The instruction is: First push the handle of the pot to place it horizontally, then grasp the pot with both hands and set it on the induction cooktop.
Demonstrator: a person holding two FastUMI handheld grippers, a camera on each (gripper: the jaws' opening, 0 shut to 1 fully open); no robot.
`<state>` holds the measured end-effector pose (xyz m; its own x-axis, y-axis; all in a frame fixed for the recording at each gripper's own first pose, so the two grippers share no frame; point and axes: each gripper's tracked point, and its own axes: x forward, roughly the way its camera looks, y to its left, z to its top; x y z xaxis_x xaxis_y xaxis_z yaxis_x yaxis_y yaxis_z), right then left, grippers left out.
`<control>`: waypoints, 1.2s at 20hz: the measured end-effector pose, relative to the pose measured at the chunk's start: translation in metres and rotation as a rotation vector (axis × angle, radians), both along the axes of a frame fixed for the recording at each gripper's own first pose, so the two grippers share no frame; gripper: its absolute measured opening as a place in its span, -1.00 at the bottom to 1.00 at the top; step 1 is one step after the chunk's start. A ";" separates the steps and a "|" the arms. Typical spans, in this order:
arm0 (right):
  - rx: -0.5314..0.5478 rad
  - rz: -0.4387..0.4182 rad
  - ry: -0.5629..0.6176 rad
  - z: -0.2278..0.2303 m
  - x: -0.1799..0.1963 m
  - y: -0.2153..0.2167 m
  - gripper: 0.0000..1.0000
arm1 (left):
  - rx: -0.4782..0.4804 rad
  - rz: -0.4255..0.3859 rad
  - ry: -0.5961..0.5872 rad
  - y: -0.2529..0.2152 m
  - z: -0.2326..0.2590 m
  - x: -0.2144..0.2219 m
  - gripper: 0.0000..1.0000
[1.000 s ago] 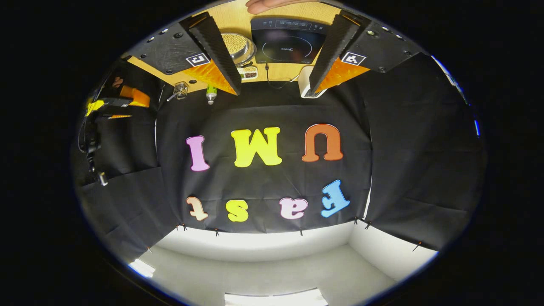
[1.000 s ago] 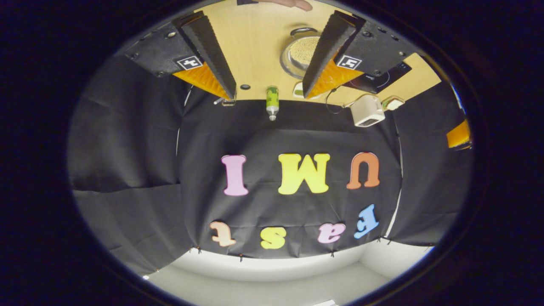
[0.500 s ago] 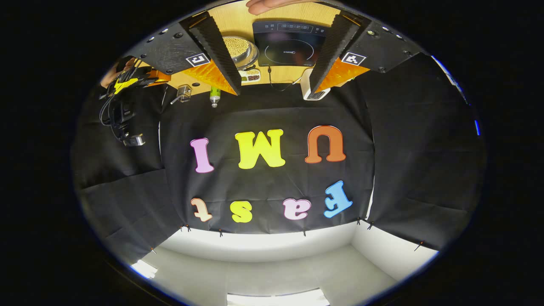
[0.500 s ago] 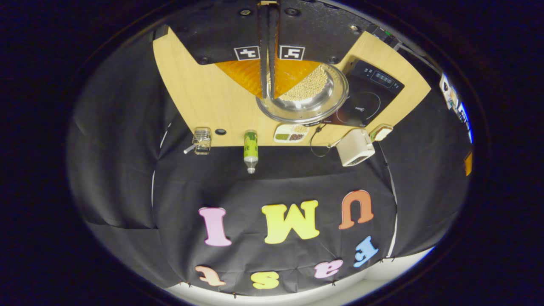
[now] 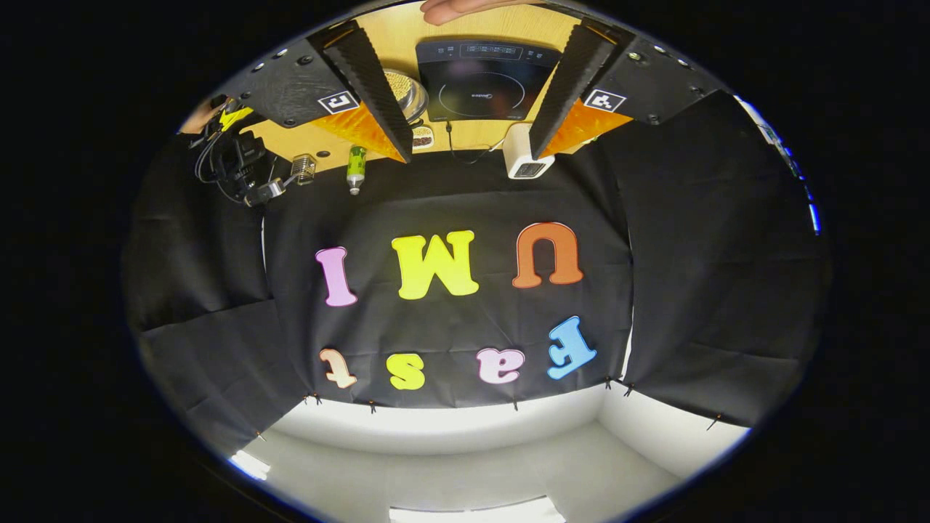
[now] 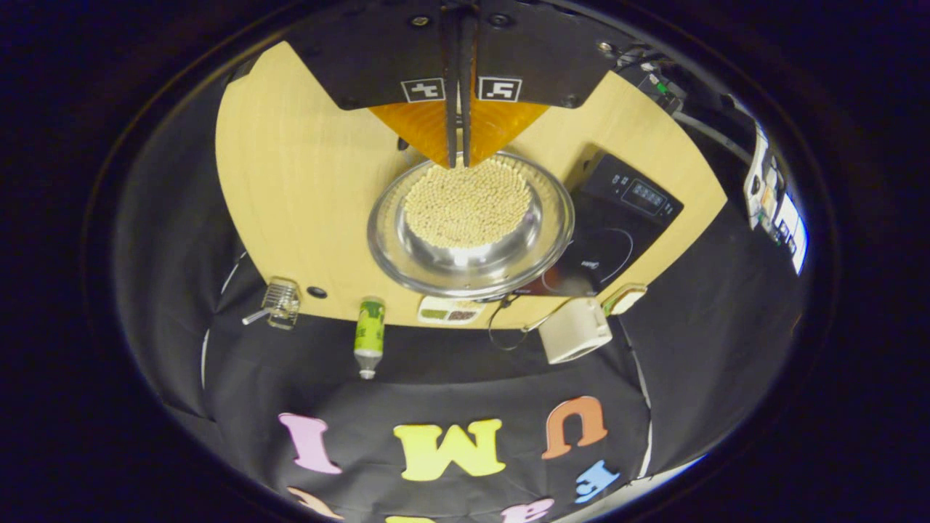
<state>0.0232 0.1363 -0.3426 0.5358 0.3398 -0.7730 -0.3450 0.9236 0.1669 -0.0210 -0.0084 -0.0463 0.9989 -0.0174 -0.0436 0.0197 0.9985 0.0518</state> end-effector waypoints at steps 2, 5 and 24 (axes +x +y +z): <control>0.002 0.029 0.053 -0.016 -0.009 0.010 -0.93 | -0.002 0.016 0.001 0.003 -0.006 -0.002 0.92; 0.005 0.062 0.101 -0.037 -0.014 0.023 -0.99 | -0.014 0.047 -0.003 0.011 -0.011 -0.004 0.92; 0.030 0.063 0.149 -0.061 0.011 0.000 -0.99 | -0.029 0.008 -0.035 -0.012 0.010 0.048 0.92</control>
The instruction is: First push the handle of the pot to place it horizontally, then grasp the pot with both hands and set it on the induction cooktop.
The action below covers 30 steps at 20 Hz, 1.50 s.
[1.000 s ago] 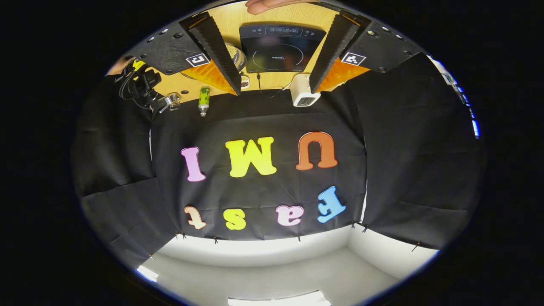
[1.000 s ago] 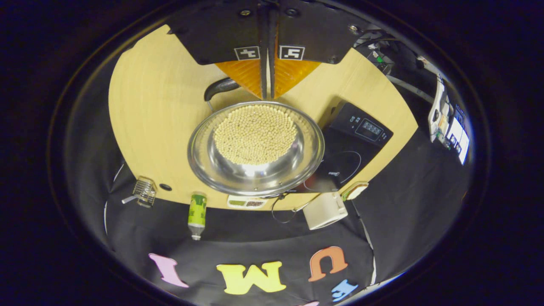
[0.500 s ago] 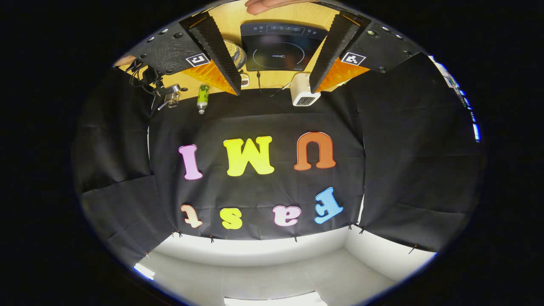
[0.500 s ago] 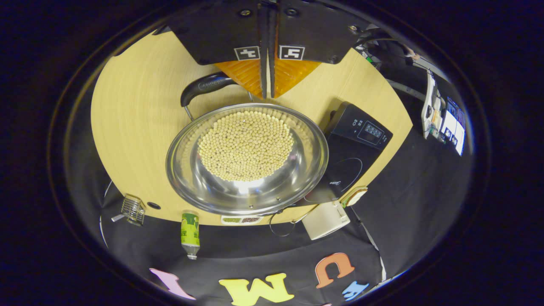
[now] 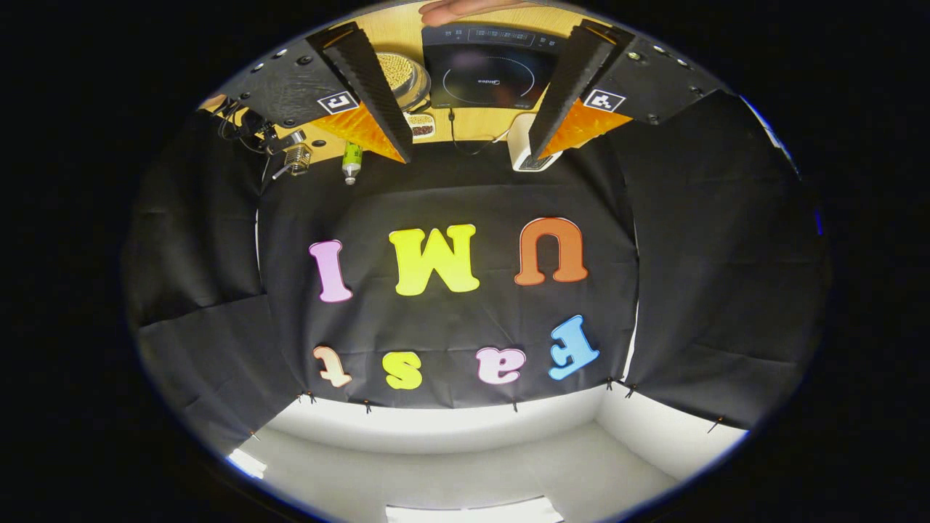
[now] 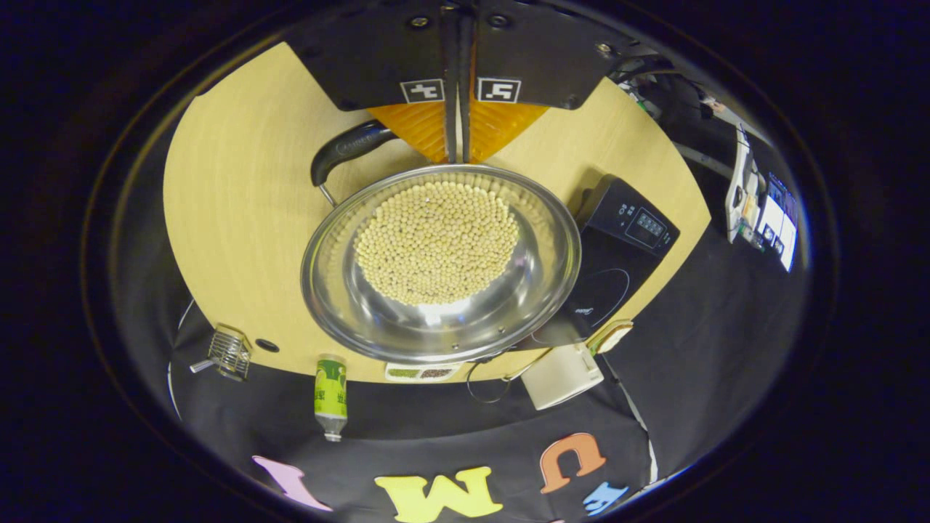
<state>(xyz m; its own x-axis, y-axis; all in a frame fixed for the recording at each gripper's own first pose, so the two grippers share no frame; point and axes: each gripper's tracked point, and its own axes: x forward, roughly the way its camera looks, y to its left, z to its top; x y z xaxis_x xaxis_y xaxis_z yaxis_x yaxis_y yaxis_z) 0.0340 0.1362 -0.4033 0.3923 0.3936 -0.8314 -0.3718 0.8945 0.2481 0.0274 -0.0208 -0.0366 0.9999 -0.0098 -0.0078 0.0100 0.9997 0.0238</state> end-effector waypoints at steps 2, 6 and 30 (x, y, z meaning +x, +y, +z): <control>-0.013 0.019 -0.010 -0.002 0.005 -0.007 -0.99 | -0.007 0.006 -0.016 -0.001 0.003 0.004 0.92; -0.078 0.070 -0.043 -0.009 0.017 -0.023 -0.98 | -0.015 -0.019 -0.001 -0.012 -0.004 0.012 0.92; -0.193 -0.094 -0.135 -0.036 0.116 -0.099 -0.99 | -0.014 -0.015 0.121 -0.027 -0.046 0.049 0.92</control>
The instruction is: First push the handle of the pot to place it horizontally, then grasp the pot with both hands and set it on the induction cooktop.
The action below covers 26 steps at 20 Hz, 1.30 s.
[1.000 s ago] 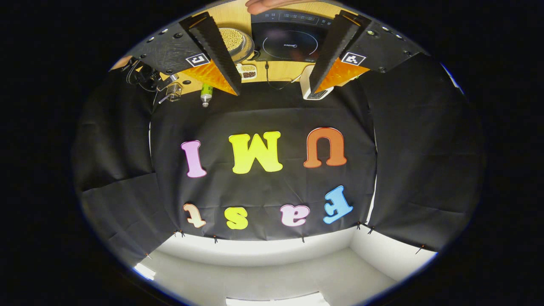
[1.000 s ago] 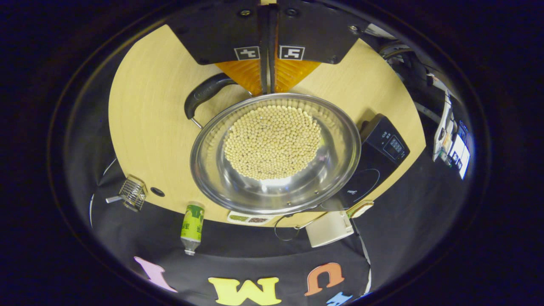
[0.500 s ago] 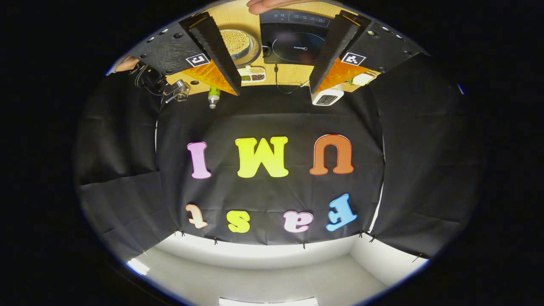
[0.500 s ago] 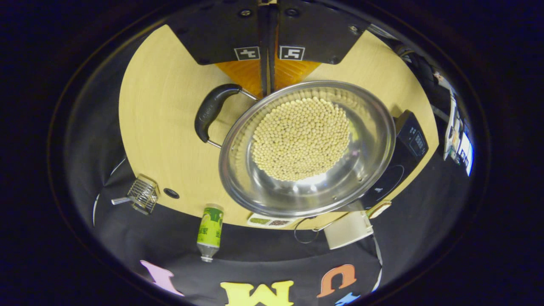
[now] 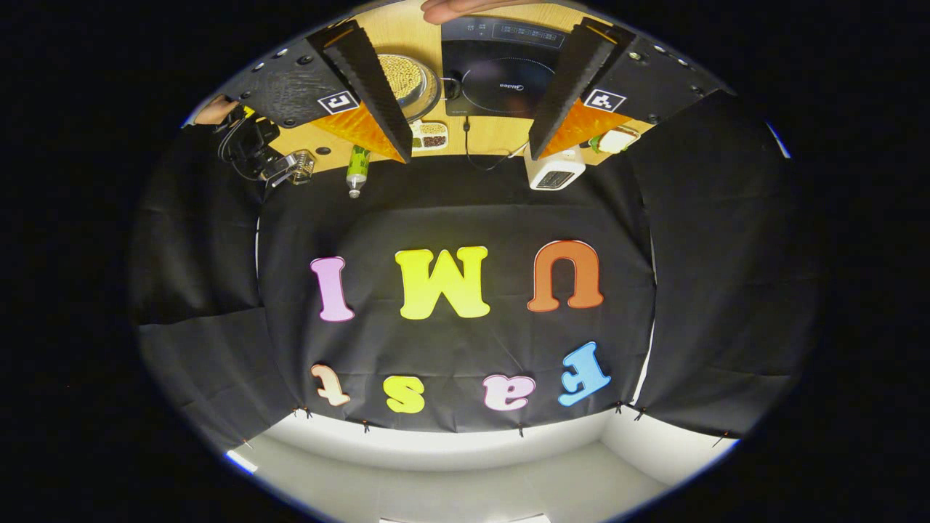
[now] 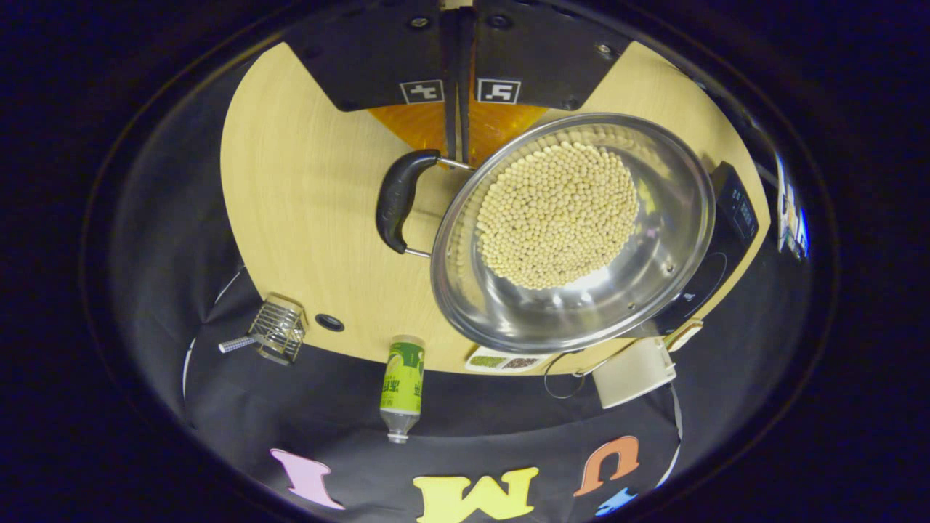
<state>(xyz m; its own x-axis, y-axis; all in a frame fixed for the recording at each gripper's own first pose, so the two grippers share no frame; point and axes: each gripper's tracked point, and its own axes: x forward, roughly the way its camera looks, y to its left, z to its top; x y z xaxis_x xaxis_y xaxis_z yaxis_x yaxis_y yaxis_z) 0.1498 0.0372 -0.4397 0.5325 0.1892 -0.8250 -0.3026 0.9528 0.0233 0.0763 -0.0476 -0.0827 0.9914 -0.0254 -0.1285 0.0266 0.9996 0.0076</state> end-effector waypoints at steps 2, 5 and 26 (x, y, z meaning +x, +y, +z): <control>0.007 -0.015 -0.023 0.002 0.003 -0.002 -0.98 | 0.001 0.002 0.019 -0.003 -0.008 0.006 0.93; 0.024 -0.035 -0.052 0.008 0.000 -0.005 -0.98 | -0.042 -0.015 0.053 -0.010 -0.022 0.014 0.92; 0.122 -0.221 -0.261 0.056 0.031 -0.020 0.87 | -0.107 -0.080 0.454 -0.041 -0.203 0.074 0.92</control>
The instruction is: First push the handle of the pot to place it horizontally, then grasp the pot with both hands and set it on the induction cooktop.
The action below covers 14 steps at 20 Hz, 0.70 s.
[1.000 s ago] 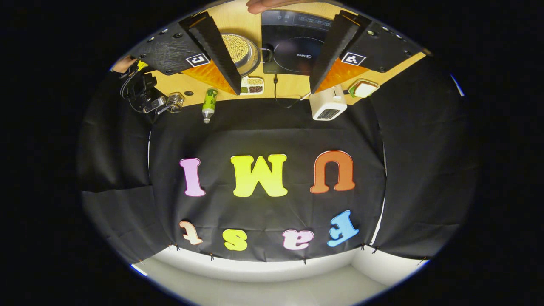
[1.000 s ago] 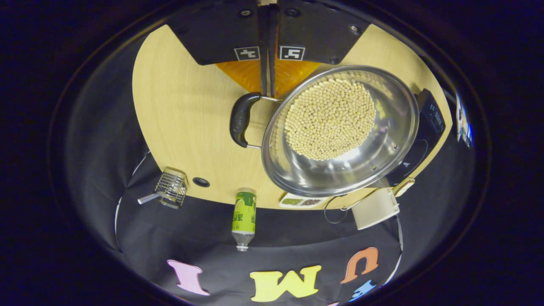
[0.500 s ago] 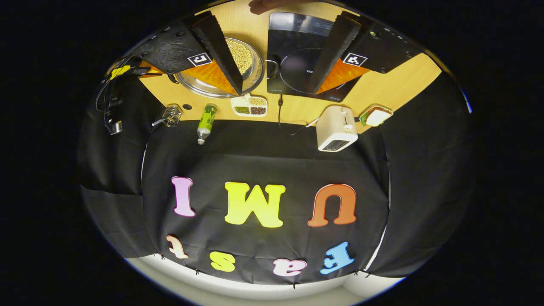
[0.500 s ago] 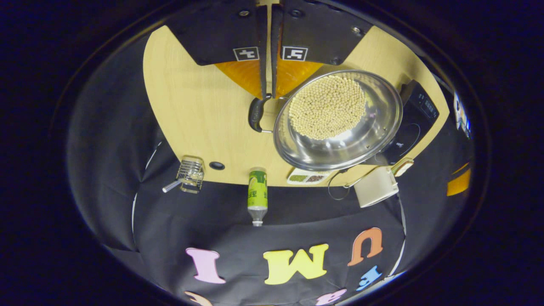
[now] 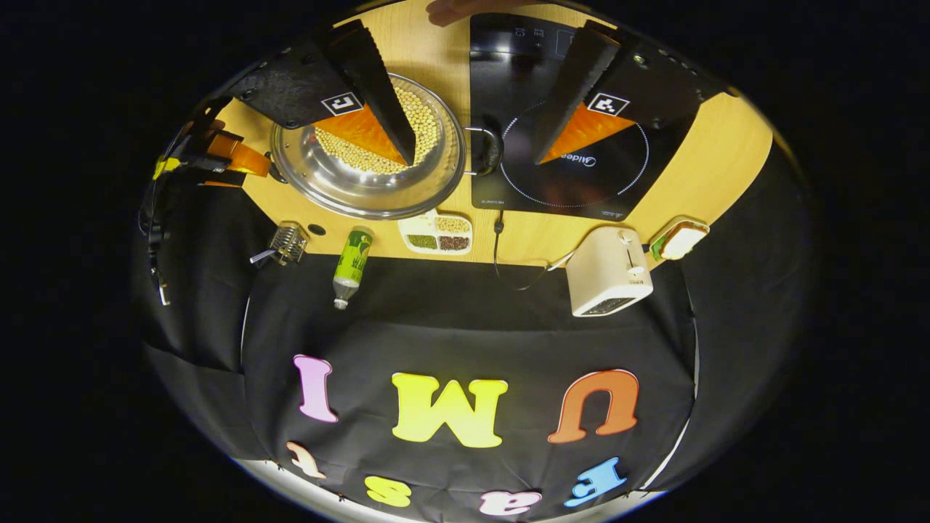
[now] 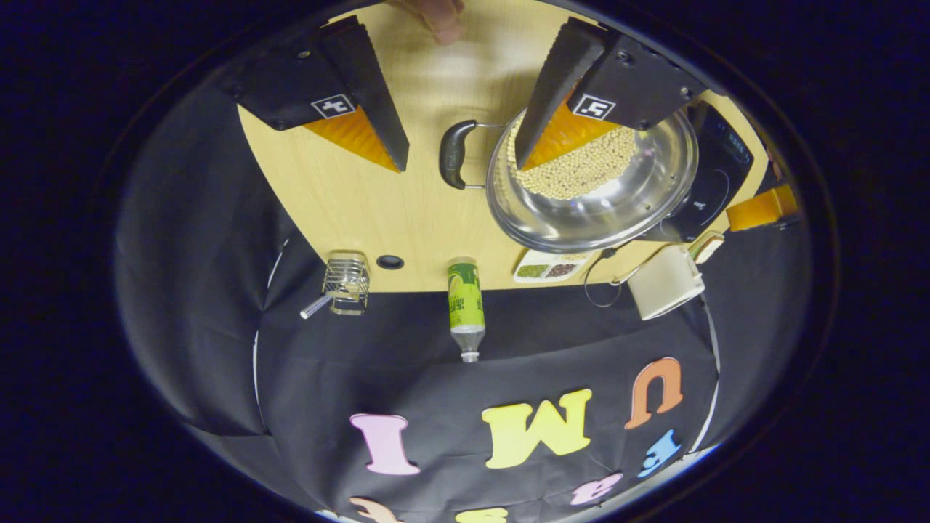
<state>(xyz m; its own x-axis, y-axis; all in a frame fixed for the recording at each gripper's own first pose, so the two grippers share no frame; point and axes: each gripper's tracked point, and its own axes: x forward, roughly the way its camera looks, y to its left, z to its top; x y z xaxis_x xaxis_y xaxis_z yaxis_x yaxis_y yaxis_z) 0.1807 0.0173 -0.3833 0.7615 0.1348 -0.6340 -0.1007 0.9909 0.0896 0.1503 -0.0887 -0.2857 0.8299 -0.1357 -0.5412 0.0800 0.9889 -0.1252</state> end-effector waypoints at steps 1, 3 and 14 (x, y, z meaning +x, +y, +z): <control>0.002 -0.003 0.002 -0.003 0.004 0.003 0.87 | 0.003 -0.001 0.020 0.000 -0.008 0.004 0.92; 0.005 -0.005 0.003 -0.006 0.011 0.007 0.87 | 0.009 -0.006 0.045 0.000 -0.021 0.011 0.92; -0.011 -0.026 0.024 -0.033 0.032 0.006 0.87 | -0.052 -0.019 0.153 -0.001 -0.074 0.053 0.89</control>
<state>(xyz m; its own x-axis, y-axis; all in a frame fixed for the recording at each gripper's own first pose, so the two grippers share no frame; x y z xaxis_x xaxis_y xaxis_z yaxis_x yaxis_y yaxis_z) 0.2132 0.0234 -0.4163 0.7491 0.1078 -0.6536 -0.0729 0.9941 0.0803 0.2032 -0.0896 -0.3598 0.7355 -0.1816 -0.6527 0.0751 0.9793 -0.1879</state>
